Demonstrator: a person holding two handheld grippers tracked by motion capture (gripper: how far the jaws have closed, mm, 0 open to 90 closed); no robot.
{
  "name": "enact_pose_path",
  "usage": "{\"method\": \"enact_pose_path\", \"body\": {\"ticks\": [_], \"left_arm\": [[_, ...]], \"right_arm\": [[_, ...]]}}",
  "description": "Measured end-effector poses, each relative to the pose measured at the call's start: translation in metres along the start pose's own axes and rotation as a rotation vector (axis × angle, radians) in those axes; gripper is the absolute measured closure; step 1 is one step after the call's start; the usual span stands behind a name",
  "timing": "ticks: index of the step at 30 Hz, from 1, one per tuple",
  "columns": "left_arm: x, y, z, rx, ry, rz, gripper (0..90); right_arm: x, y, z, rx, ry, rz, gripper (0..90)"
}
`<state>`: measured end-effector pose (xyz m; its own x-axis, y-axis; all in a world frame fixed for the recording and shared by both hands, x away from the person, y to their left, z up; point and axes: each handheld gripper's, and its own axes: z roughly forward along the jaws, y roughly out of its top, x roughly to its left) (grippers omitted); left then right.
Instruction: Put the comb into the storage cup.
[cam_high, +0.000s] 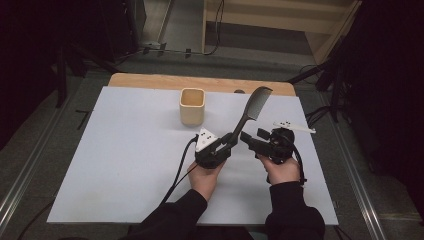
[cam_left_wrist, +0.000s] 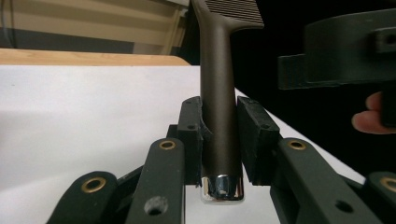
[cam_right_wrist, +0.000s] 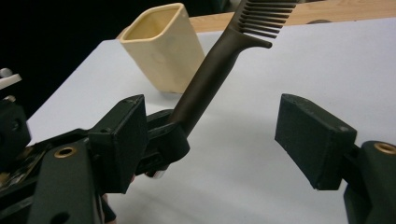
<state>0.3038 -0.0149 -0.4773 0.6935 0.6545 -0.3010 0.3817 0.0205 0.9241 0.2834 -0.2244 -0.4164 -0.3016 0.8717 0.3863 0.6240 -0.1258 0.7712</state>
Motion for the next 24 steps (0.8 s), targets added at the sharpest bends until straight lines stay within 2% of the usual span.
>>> {"method": "enact_pose_path", "body": {"ticks": [10, 13, 18, 24], "left_arm": [[-0.002, -0.001, 0.001, -0.031, 0.011, 0.011, 72.8], [-0.004, -0.002, 0.002, -0.037, 0.011, 0.016, 72.8], [-0.005, -0.002, 0.003, -0.042, 0.001, 0.018, 72.8], [-0.006, -0.002, 0.003, -0.063, -0.002, 0.007, 72.9]], "right_arm": [[0.004, 0.011, 0.01, -0.026, -0.018, 0.063, 25.5], [0.005, 0.013, 0.013, -0.022, -0.009, 0.096, 26.3], [0.006, 0.017, 0.018, -0.052, -0.011, 0.098, 26.5], [0.006, 0.018, 0.022, -0.046, -0.011, 0.117, 27.0]]}}
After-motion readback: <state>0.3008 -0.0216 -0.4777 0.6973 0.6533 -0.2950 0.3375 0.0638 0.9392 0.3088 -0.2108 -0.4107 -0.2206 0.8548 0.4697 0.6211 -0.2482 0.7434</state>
